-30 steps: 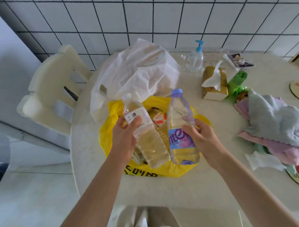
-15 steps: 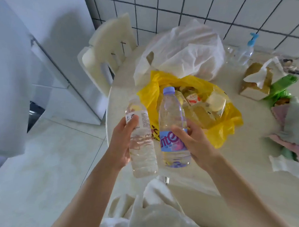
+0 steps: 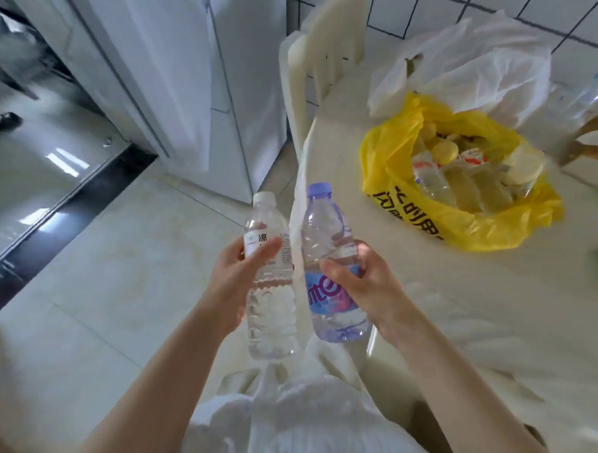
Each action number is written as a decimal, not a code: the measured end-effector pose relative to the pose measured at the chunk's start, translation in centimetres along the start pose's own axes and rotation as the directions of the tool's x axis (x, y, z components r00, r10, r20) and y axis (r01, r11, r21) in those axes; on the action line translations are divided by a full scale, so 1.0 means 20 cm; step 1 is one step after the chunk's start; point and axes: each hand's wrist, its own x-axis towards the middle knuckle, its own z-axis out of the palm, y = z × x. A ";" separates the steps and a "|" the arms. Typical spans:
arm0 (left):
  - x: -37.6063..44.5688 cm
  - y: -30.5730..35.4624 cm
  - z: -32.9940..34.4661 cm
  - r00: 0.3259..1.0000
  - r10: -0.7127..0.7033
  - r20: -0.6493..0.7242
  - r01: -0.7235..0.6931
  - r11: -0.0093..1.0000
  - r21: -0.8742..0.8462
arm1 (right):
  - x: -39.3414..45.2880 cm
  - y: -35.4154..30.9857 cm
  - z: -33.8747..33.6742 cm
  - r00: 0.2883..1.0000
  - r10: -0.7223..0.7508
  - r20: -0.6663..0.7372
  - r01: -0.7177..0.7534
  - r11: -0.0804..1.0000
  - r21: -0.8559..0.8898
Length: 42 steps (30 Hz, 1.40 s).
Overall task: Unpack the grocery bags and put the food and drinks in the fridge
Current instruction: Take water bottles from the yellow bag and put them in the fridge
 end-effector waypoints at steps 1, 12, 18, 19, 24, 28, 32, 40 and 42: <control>-0.05 -0.01 -0.08 1.000 0.008 -0.023 -0.008 1.000 -0.006 | -0.03 0.01 0.07 1.000 -0.003 0.028 0.003 1.000 -0.008; -0.50 -0.20 -0.85 0.910 -0.115 -0.400 0.017 0.971 -0.239 | -0.25 0.10 0.84 0.946 0.062 0.318 -0.043 0.997 -0.066; -0.55 -0.23 -1.13 0.799 -0.114 -0.590 -0.052 0.965 -0.257 | -0.18 0.03 1.14 0.892 0.098 0.441 -0.055 0.992 -0.110; -0.54 -0.22 -1.17 0.783 -0.111 -0.613 -0.058 0.967 -0.248 | -0.16 0.01 1.19 0.886 0.101 0.453 -0.052 0.991 -0.120; -0.44 -0.15 -1.38 0.718 -0.133 -0.683 -0.064 0.965 -0.255 | 0.01 -0.08 1.41 0.866 0.129 0.484 -0.061 0.986 -0.154; -0.26 0.00 -1.54 0.680 -0.130 -0.722 -0.091 0.962 -0.258 | 0.23 -0.20 1.59 0.858 0.141 0.493 -0.050 0.980 -0.192; -0.04 0.20 -1.69 0.653 -0.128 -0.746 -0.108 0.960 -0.260 | 0.47 -0.35 1.79 0.856 0.122 0.502 -0.034 0.983 -0.182; 0.36 0.55 -1.93 0.659 -0.101 -0.745 -0.119 0.964 -0.236 | 0.89 -0.60 2.11 0.868 0.111 0.484 -0.031 0.985 -0.170; 0.45 0.62 -1.99 0.655 -0.102 -0.748 -0.107 0.968 -0.225 | 0.98 -0.64 2.17 0.879 0.111 0.463 -0.036 0.985 -0.167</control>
